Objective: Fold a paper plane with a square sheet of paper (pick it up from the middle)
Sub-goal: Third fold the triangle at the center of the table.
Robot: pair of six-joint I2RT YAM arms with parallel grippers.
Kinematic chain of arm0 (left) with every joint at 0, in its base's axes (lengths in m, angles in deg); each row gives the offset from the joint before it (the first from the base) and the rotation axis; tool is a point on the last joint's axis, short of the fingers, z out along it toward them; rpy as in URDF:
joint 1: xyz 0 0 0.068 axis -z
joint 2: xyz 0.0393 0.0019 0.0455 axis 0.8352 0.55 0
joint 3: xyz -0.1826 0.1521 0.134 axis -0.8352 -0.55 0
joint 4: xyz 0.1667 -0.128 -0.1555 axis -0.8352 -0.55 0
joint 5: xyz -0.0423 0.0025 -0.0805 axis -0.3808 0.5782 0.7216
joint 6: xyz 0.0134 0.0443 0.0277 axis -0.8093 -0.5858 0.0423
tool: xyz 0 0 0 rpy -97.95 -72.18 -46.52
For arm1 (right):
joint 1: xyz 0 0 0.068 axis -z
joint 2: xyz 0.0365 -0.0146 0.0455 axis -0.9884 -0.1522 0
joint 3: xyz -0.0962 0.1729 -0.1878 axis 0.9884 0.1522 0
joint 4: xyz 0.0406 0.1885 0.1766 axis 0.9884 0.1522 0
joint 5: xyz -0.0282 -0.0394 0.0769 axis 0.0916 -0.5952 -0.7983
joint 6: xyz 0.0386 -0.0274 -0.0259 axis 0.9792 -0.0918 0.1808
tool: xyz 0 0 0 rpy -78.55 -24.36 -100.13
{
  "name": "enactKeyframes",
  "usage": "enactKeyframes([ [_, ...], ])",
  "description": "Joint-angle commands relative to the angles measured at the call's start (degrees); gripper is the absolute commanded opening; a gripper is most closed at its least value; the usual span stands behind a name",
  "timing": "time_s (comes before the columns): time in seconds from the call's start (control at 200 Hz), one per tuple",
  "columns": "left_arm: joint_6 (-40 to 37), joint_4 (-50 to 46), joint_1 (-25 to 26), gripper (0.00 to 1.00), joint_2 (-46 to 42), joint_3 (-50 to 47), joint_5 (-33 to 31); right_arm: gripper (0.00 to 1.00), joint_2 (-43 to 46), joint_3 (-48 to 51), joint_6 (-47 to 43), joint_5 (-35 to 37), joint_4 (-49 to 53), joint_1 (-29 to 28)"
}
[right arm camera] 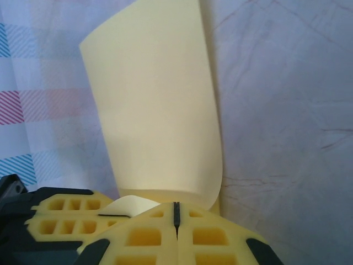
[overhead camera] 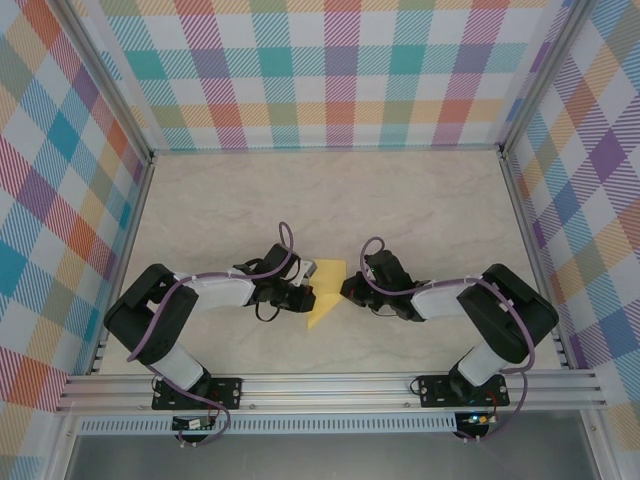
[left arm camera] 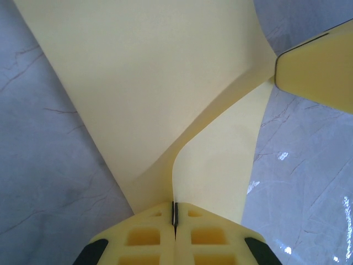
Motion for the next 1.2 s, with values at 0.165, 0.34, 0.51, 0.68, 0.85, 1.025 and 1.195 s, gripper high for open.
enactKeyframes([
  [0.165, -1.14, -3.89, -0.18, 0.0, 2.28, -1.43, -2.7, 0.01, -1.64, 0.04, -3.01, -0.28, 4.92, 0.44],
  [0.34, -1.14, -3.88, -0.15, 0.0, 2.27, -1.37, -2.7, 0.01, 4.2, -4.28, -4.35, -0.42, 10.59, 0.54],
  [0.51, -1.21, -3.79, -0.14, 0.0, 2.41, -1.36, -2.63, 0.01, 2.98, -6.23, -4.81, -0.84, 10.88, 1.14],
  [0.68, -1.21, -3.71, -0.15, 0.0, 2.45, -1.45, -2.58, 0.01, -0.98, -5.57, -4.0, -0.62, 8.41, 1.58],
  [0.85, -1.23, -3.7, -0.14, 0.0, 2.37, -1.45, -2.54, 0.01, -3.46, -2.44, -2.5, -0.32, 5.58, 1.58],
  [1.025, -1.28, -3.81, -0.14, 0.0, 2.54, -1.36, -2.37, 0.02, -1.1, -5.07, -4.06, -0.99, 9.98, 1.73],
  [1.195, -1.32, -3.72, -0.14, 0.0, 2.6, -1.36, -2.35, 0.03, 4.82, -7.08, -5.99, -1.78, 13.2, 1.58],
])
